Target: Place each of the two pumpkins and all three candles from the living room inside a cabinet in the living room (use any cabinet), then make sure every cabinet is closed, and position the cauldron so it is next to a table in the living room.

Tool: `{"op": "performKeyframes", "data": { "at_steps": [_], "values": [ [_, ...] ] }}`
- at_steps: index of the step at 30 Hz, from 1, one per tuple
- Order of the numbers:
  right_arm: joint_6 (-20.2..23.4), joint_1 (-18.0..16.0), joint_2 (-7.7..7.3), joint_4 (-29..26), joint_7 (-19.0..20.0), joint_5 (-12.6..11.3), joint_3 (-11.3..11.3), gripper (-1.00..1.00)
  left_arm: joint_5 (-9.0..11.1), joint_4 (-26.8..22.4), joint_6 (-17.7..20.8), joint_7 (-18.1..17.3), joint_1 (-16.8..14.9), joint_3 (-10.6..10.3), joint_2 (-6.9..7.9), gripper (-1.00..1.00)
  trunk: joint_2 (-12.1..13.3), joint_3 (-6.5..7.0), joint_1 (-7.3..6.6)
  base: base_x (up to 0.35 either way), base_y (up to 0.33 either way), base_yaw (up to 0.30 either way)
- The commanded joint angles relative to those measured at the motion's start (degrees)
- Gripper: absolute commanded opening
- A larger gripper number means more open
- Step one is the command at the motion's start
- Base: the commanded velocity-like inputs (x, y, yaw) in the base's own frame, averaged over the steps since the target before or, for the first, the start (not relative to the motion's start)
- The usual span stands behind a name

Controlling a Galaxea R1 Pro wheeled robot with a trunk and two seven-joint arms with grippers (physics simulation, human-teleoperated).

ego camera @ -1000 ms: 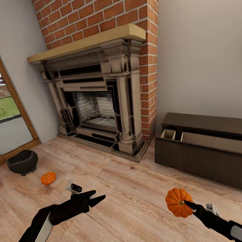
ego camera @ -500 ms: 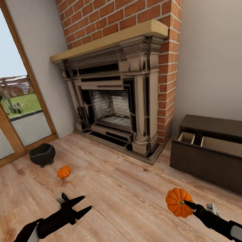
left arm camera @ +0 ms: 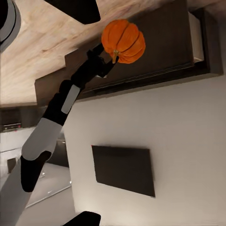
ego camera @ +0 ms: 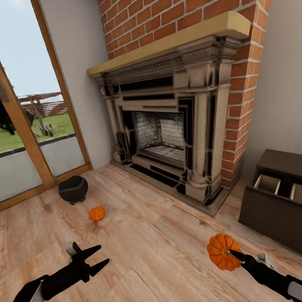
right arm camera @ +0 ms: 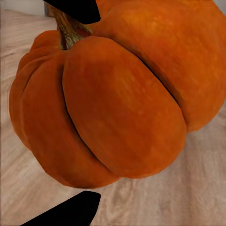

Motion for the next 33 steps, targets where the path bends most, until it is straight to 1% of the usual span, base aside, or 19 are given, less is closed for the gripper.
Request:
{"op": "performKeyframes", "data": {
  "at_steps": [1,6,10,26,33],
  "values": [
    [0.55,-0.07,-0.01,0.07,0.17,-0.66,-0.11,-1.0,0.26,0.2,0.6,-0.18,-0.07,-0.24,0.13,1.0,-0.02,-0.03,0.02,0.27,0.196,0.264],
    [0.53,-0.07,-0.01,0.07,0.17,0.96,-0.11,-1.0,0.27,0.34,0.6,-0.18,-0.08,-0.28,0.21,1.0,-0.02,0.06,0.02,0.249,0.242,0.264],
    [0.36,-0.07,-0.01,0.07,0.6,1.22,-0.13,-1.0,0.26,0.35,0.6,-0.18,-0.08,-0.28,0.21,1.0,-0.02,0.08,0.02,0.192,0.282,0.15],
    [0.04,-0.07,-0.06,0.06,0.91,1.66,-0.3,-1.0,0.25,0.35,0.6,-0.18,-0.06,-0.28,0.3,1.0,-0.02,0.09,0.02,0.204,0.27,0.006],
    [0.84,-0.07,-0.09,0.04,0.76,1.69,-0.21,-1.0,0.22,0.35,0.53,-0.18,-0.08,-0.26,0.3,1.0,-0.02,0.09,0.02,0.21,0.254,0.0]
  ]
}}
